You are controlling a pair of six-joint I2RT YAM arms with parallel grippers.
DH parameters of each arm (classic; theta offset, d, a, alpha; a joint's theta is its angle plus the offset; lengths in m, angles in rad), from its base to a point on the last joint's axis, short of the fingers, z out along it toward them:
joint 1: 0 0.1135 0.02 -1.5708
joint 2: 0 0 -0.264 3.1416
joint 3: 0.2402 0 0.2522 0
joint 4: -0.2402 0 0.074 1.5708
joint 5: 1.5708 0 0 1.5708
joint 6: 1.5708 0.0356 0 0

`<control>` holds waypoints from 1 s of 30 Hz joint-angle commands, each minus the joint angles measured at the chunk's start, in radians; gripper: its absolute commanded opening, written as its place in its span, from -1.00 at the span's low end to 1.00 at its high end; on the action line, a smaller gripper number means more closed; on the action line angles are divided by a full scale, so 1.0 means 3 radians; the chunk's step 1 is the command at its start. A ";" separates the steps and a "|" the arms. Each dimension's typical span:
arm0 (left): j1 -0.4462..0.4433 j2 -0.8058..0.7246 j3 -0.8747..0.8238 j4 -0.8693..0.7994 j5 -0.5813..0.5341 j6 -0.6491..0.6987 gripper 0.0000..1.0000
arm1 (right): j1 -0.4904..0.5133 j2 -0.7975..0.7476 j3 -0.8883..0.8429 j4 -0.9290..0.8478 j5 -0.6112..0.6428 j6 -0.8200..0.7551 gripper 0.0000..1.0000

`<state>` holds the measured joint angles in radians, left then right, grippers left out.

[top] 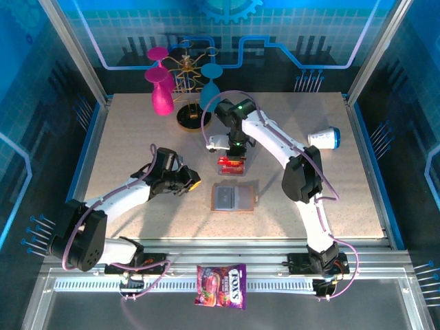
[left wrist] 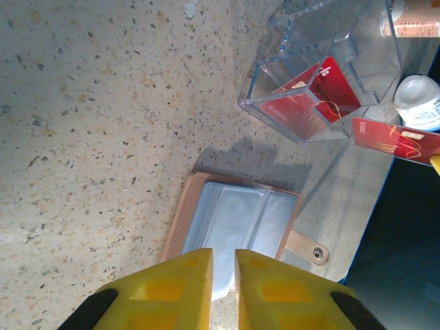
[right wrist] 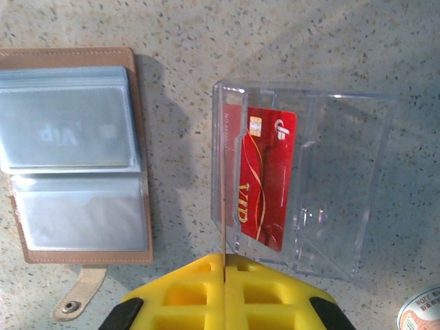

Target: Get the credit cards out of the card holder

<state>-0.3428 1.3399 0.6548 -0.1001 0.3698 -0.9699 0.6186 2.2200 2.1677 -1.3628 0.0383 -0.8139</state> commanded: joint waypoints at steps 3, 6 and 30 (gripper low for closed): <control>0.0053 -0.0006 0.0012 -0.0071 -0.0029 -0.0015 -0.66 | -0.0062 0.0158 0.0198 -0.0161 0.0056 -0.0057 -1.00; 0.0059 0.0093 0.0098 -0.0051 0.0009 0.0005 -0.65 | -0.0084 0.0187 0.0201 -0.0161 0.0118 -0.0058 -1.00; 0.0094 0.0199 0.0172 -0.0046 0.0042 0.0040 -0.65 | -0.0167 0.0336 0.0132 -0.0084 0.0113 -0.0067 -0.89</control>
<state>-0.3290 1.4166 0.7052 -0.0994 0.3717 -0.9688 0.5800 2.2971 2.2005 -1.3716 0.0715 -0.8249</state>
